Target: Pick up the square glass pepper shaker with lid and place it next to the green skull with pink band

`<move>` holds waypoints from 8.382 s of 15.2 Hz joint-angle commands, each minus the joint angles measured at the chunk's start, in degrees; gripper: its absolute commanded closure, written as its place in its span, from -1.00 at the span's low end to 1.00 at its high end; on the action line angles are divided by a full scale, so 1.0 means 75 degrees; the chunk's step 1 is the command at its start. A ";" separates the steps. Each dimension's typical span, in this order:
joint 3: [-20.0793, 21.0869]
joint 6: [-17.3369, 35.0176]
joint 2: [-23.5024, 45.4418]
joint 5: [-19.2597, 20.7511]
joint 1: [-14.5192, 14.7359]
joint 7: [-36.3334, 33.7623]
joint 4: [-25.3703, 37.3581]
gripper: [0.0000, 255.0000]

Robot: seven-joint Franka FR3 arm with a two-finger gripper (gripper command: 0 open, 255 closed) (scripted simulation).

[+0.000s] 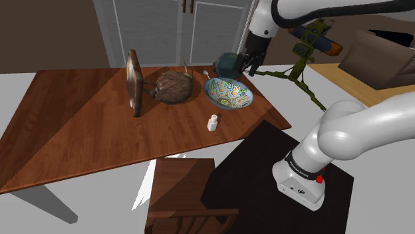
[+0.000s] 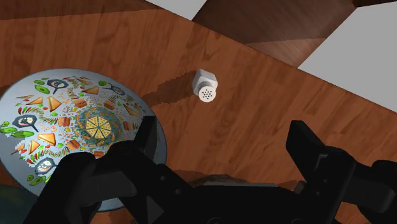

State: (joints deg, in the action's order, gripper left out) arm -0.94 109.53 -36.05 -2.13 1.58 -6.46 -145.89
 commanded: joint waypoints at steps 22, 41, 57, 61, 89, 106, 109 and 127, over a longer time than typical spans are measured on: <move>-0.0087 0.5387 0.5656 -0.0568 0.0304 0.1234 -0.0140 -1.00; -0.0035 0.5893 0.6154 -0.0698 0.0303 0.1326 -0.0149 1.00; -0.0116 0.4450 0.4739 -0.0378 0.0316 0.1042 -0.0114 1.00; -0.0121 0.3992 0.4355 -0.0310 0.0307 0.0978 -0.0037 1.00; -0.0107 0.0830 0.2521 -0.0083 0.0256 0.0710 0.1297 1.00; -0.1043 -0.0125 0.3846 0.0116 -0.0341 0.2131 0.3520 1.00; -0.1303 -0.0235 0.4461 0.0064 -0.0536 0.2612 0.4222 1.00; -0.1987 -0.2493 0.9618 -0.1055 -0.2530 0.4947 1.1422 1.00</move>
State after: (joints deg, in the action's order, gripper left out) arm -15.95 92.45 33.05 -9.45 -16.33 30.21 -64.80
